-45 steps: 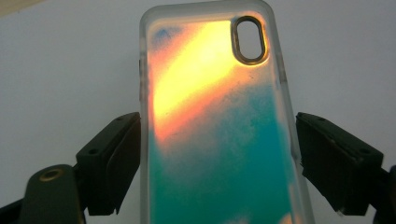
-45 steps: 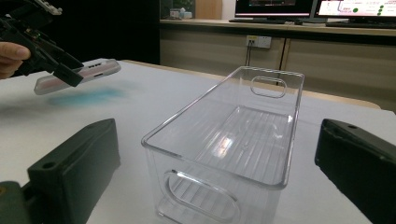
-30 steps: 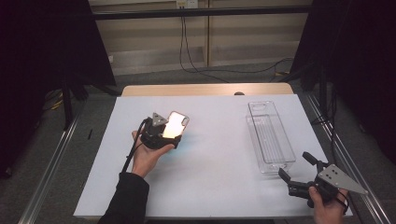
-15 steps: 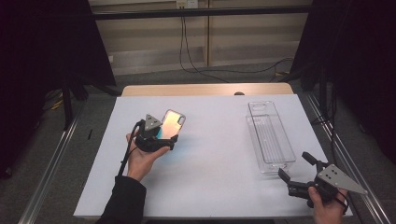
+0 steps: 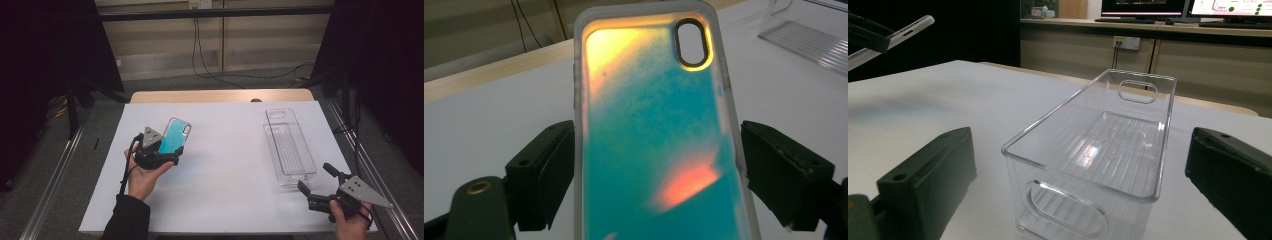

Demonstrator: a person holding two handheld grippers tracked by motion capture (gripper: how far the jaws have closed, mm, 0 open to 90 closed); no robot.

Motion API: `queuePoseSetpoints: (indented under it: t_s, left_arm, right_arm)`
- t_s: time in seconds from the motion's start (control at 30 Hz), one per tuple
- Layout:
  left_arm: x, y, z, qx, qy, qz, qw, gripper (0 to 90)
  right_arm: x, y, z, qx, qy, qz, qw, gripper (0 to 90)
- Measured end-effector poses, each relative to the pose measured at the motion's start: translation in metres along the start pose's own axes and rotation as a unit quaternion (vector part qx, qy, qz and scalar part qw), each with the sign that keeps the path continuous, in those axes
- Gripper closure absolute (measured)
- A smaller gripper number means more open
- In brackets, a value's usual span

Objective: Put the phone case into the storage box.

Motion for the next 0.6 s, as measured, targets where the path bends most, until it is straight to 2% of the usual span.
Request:
queuePoseSetpoints:
  t_s: [0.3, 0.4, 0.6]
  left_arm:
    - [0.007, -0.001, -0.008, 0.004, -0.008, -0.004, 1.0, 16.9]
    - [0.008, -0.007, -0.014, 0.01, -0.018, 0.006, 0.9998, 16.9]
    - [0.008, -0.015, -0.026, -0.004, -0.048, 0.007, 0.9988, 16.9]
  right_arm:
    - [0.001, 0.0, 0.001, -0.003, 0.004, 0.005, 1.0, 0.0]
    - [0.001, 0.0, 0.0, -0.004, 0.005, 0.004, 1.0, 0.0]
    - [0.001, 0.001, 0.001, -0.006, 0.005, 0.002, 1.0, 0.0]
Point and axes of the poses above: each handheld gripper's, and its own axes: z roughly forward along the jaws, x roughly out of its underside, y roughly to its left, the point moved 7 cm from there along z, roughly forward along the jaws, and after that the axes turned 1 degree about x, right-handed, at the moved point
